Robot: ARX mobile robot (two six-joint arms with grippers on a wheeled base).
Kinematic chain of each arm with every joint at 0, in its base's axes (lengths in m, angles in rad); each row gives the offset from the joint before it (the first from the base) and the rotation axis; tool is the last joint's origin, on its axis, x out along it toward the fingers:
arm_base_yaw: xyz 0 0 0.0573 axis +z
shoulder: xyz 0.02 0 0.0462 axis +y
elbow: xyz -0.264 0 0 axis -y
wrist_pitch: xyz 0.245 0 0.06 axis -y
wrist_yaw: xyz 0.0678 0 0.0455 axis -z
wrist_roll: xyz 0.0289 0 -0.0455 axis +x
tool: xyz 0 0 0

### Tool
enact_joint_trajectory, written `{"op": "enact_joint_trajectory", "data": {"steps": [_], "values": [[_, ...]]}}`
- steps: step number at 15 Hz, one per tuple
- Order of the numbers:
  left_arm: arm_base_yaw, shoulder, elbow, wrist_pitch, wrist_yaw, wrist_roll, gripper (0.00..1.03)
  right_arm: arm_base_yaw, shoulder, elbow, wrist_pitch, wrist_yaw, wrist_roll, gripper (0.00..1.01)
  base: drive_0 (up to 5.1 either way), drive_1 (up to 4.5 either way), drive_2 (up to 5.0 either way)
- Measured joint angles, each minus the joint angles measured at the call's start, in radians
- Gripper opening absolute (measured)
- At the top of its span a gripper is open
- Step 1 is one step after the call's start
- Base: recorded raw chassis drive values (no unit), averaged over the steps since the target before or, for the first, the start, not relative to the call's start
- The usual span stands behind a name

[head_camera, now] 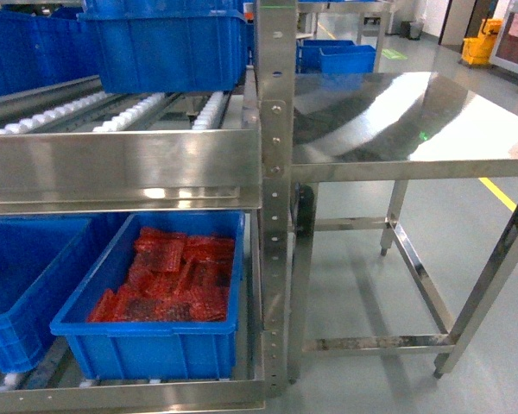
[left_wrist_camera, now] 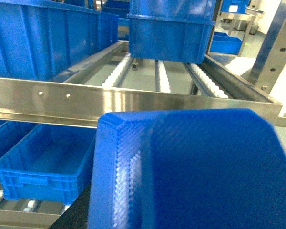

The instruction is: Pick blue part to blue bin on bottom shelf

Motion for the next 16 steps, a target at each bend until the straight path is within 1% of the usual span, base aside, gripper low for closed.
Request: {"op": "enact_joint_trajectory", "data": {"steps": [16], "values": [[0.000,-0.002,0.000,0.002,-0.001,0.000,0.44,0.000,0.000,0.000,0.002,0.000,0.000,0.98,-5.1,2.40,2.4]]}}
